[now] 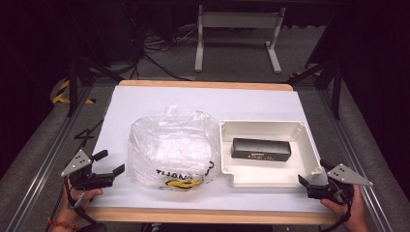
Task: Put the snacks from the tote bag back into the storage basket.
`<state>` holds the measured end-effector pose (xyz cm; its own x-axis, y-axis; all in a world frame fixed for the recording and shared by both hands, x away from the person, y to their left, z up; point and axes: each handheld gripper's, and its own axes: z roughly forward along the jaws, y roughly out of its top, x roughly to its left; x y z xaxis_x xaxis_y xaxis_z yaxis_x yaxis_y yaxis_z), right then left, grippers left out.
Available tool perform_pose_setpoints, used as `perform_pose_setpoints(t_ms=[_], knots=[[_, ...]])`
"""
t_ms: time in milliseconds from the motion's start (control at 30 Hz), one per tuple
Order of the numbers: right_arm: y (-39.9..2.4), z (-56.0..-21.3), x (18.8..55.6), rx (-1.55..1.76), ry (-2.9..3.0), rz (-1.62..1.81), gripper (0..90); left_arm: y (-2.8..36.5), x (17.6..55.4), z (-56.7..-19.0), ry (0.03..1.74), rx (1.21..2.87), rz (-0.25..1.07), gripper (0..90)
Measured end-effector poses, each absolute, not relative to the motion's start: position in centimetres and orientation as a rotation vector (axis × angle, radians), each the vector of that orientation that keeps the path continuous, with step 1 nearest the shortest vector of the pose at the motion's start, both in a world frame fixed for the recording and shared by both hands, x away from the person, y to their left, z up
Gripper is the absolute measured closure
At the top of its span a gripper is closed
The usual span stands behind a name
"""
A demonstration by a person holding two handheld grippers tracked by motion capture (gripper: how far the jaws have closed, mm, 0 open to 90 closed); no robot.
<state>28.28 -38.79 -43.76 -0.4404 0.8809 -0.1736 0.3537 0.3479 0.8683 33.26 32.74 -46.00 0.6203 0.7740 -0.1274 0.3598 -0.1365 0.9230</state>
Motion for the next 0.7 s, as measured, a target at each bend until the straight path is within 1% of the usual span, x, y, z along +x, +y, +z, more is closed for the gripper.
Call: perform_pose_setpoints(t_ms=[233, 700], knots=[[-39.16, -44.38, 28.12, 1.079, 1.925, 1.063, 5.0, 32.75, 33.2, -45.99, 0.923, 1.742, 0.47, 8.8], [-39.14, -44.47, 28.12, 1.071, 1.93, 1.057, 4.7, 32.82, 33.05, -45.97, 0.907, 1.739, 0.471, 8.8]])
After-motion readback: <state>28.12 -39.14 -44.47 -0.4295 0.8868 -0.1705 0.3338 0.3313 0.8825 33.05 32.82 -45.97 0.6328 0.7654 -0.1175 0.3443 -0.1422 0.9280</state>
